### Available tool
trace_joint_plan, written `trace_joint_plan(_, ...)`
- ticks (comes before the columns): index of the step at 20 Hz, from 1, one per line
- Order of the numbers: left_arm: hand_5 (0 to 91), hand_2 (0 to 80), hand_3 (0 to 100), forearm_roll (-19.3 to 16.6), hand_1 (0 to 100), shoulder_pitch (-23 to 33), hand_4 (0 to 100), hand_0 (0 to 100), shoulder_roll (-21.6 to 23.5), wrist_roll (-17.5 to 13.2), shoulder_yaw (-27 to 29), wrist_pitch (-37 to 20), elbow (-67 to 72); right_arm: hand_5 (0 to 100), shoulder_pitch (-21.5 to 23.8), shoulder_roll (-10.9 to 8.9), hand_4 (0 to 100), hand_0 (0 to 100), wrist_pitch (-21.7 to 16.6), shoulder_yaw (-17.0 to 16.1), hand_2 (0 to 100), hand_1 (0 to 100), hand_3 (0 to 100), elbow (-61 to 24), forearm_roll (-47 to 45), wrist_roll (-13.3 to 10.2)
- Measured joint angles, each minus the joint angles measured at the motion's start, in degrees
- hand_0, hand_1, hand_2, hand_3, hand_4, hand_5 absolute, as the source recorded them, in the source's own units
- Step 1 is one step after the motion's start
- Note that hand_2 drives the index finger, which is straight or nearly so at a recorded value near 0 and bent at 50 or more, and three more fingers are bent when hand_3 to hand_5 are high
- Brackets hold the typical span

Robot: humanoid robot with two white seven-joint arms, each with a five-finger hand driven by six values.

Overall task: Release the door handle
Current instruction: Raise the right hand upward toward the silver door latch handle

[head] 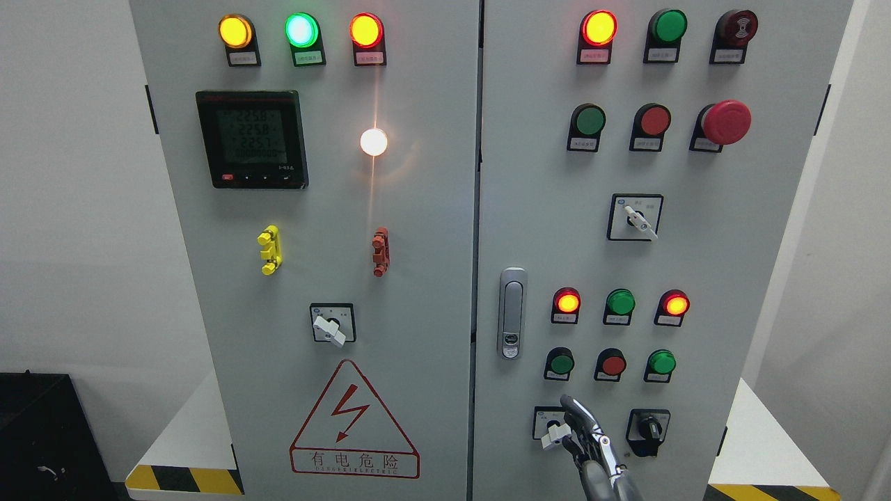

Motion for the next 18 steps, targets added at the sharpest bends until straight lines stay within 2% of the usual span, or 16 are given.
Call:
trace_joint_plan(16, 0.0, 0.0, 0, -0.02, 56, 0.0, 0, 12, 0.0, 0.0, 0.0, 0.0, 0.01, 0, 1.61, -0.01, 0, 35, -1.45, -1.33, 0, 0, 0, -0.12, 0.1, -0.18)
trace_joint_plan(17, 0.0, 0.0, 0, -0.02, 56, 0.0, 0, 12, 0.0, 0.0, 0.0, 0.0, 0.0, 0, 1.64, -0.03, 3, 34, -1.43, -1.34, 0, 0, 1, -0.12, 0.24, -0.19)
trace_joint_plan(18, 0.0, 0.0, 0, -0.03, 56, 0.0, 0, 12, 0.0, 0.0, 0.0, 0.0, 0.0, 10, 1.67, -0.04, 14, 34, -1.33, -1.35, 0, 4, 10, -0.12, 0.45, -0.23)
